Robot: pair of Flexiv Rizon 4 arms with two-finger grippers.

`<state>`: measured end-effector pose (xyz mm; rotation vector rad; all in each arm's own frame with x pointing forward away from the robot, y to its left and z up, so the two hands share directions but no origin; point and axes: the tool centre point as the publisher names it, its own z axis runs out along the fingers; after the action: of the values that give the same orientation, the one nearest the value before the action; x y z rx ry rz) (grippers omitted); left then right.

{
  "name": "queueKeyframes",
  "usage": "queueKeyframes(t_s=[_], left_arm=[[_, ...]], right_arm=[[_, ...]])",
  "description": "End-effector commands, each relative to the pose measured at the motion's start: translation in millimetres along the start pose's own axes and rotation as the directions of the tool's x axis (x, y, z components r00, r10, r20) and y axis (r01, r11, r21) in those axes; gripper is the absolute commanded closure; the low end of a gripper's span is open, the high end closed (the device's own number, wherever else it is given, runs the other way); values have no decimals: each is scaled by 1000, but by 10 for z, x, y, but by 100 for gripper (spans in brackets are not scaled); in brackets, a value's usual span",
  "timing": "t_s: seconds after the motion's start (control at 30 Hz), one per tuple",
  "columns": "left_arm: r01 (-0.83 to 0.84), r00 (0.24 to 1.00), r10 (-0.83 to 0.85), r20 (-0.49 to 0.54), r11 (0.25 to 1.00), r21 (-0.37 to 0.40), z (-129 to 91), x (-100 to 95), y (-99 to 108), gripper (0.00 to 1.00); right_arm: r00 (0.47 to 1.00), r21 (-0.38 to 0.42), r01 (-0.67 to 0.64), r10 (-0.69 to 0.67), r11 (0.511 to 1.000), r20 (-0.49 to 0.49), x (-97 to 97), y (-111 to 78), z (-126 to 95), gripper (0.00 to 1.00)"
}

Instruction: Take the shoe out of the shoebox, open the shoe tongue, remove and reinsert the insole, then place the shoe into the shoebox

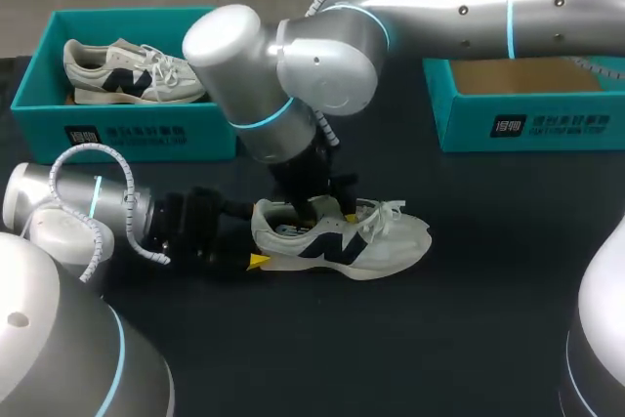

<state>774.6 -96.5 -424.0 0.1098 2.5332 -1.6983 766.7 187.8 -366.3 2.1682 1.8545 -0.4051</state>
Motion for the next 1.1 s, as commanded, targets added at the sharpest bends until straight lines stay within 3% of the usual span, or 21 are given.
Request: queueKeyframes(t_s=[0.03,0.4,0.57,0.63,0.77,0.9,1.03,1.07,1.1], left_arm=[[-1,1000,1,0,1000,-4,14,6,12,100],[-1,1000,1,0,1000,-4,14,6,12,100],[-1,1000,1,0,1000,-4,14,6,12,100],[-1,1000,1,0,1000,-4,14,6,12,100],[-1,1000,1,0,1000,-4,14,6,12,100],[-1,1000,1,0,1000,-4,14,6,12,100],[-1,1000,1,0,1000,-4,14,6,12,100],[-1,1000,1,0,1000,-4,14,6,12,100],[-1,1000,1,0,1000,-4,14,6,12,100]], right_arm=[[999,-14,-35,35,999,-13,-193,-42,-115,100],[992,-12,-124,124,992,7,-607,-74,-305,100],[992,-1,-127,127,992,0,-640,-87,-334,100],[993,2,-122,122,993,-6,-605,-101,-363,87],[994,1,-107,107,994,-5,-517,-123,-429,73],[995,-1,-103,103,995,-5,-461,-166,-477,67],[995,-1,-97,97,995,-11,-426,-188,-479,68],[995,2,-96,96,995,-14,-422,-188,-470,73],[995,3,-97,97,995,-16,-421,-188,-462,86]])
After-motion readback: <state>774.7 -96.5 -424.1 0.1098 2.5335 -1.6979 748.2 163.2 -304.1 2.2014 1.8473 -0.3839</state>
